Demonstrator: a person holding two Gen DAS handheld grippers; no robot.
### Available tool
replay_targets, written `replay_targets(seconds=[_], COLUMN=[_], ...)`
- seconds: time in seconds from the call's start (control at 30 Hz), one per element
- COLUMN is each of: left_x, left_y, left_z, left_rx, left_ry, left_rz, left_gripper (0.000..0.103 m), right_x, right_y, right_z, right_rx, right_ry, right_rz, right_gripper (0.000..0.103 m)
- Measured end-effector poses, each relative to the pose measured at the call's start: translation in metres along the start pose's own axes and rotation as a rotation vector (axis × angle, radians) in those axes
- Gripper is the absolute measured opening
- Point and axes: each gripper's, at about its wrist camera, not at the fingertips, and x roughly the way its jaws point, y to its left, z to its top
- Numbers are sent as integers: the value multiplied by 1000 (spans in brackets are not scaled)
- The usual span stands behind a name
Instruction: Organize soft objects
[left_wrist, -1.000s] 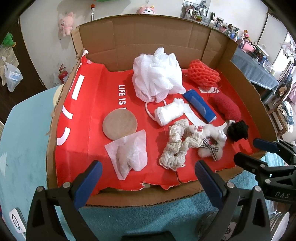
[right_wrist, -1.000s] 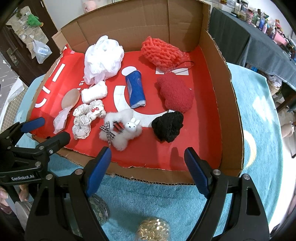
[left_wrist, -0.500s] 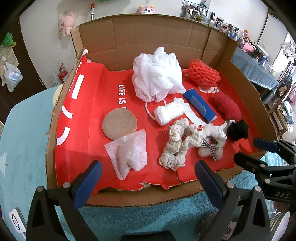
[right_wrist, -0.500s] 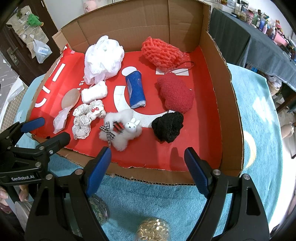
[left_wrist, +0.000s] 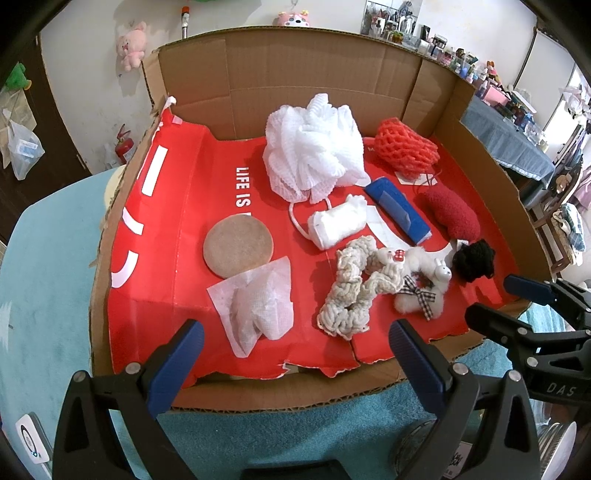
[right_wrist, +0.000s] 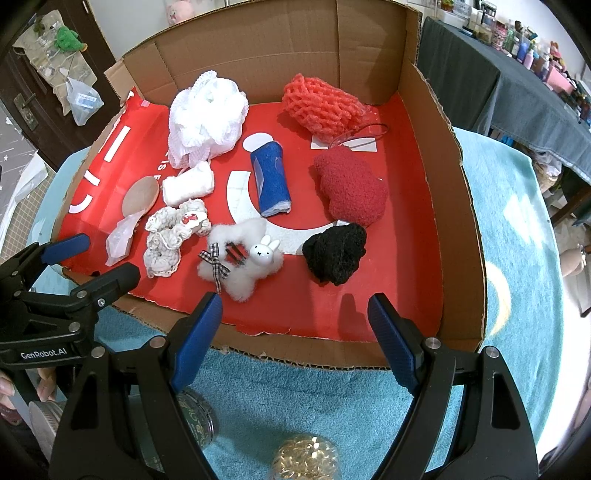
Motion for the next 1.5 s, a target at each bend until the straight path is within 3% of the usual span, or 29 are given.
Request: replay_targets(seconds=[1.23,1.37,1.5], left_x=[-1,-10,-33], left_y=[1,0,7], left_z=[-1,-3,-5], left_rx=[-8,12,-39], left_ry=[-4,-34,-100], left_rz=[-13,-65,-56], left_gripper=[102,102,102], right_x=[-1,-4,-21], right_y=[0,2,-2], right_z=[1,-1,1], right_rx=[1,-13,-6], right_ry=[-17,-28,-85], right_rz=[-6,-3,-23], right_gripper=[81,81,81])
